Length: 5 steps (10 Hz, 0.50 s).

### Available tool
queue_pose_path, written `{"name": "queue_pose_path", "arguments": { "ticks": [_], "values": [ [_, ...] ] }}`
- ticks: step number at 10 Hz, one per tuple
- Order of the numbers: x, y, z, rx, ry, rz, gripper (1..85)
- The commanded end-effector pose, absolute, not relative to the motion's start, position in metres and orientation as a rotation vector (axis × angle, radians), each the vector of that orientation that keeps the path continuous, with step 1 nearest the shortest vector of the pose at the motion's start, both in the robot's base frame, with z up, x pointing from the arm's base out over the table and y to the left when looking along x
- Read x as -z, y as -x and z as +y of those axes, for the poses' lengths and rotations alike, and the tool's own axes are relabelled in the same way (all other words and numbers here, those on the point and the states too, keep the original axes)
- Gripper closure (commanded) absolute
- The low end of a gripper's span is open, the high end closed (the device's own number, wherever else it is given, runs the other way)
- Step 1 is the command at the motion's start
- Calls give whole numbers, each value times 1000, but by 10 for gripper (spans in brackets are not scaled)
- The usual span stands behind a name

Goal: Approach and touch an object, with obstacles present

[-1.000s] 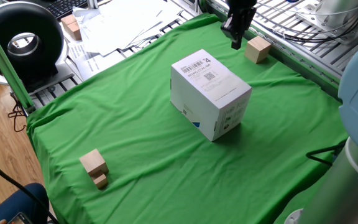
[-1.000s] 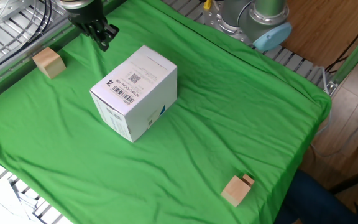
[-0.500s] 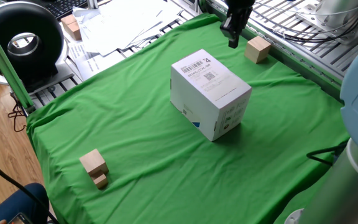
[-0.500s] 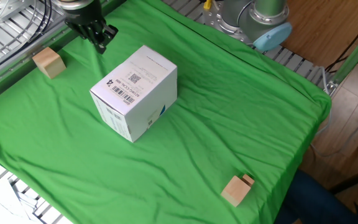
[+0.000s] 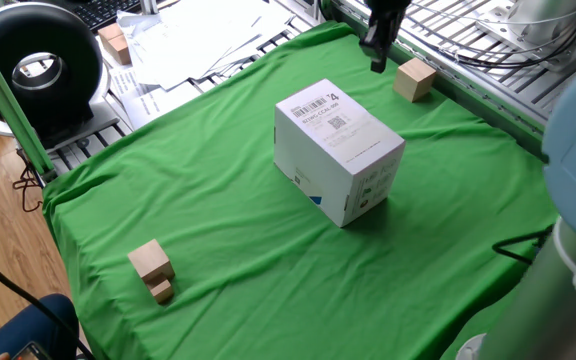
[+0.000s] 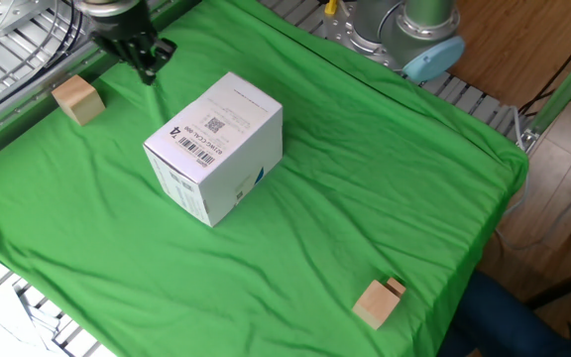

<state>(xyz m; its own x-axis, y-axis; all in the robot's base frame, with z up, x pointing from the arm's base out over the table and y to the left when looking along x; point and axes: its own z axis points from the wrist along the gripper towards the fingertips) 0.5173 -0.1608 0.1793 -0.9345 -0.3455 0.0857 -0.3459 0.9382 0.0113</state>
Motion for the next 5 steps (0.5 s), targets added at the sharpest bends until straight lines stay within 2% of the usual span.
{"name": "queue_pose_path", "arguments": {
  "ticks": [1, 5],
  "values": [
    [-155, -536, -209, 19, -662, -3000, 833],
    [-116, -536, -274, 33, -791, -3005, 833]
  ]
}}
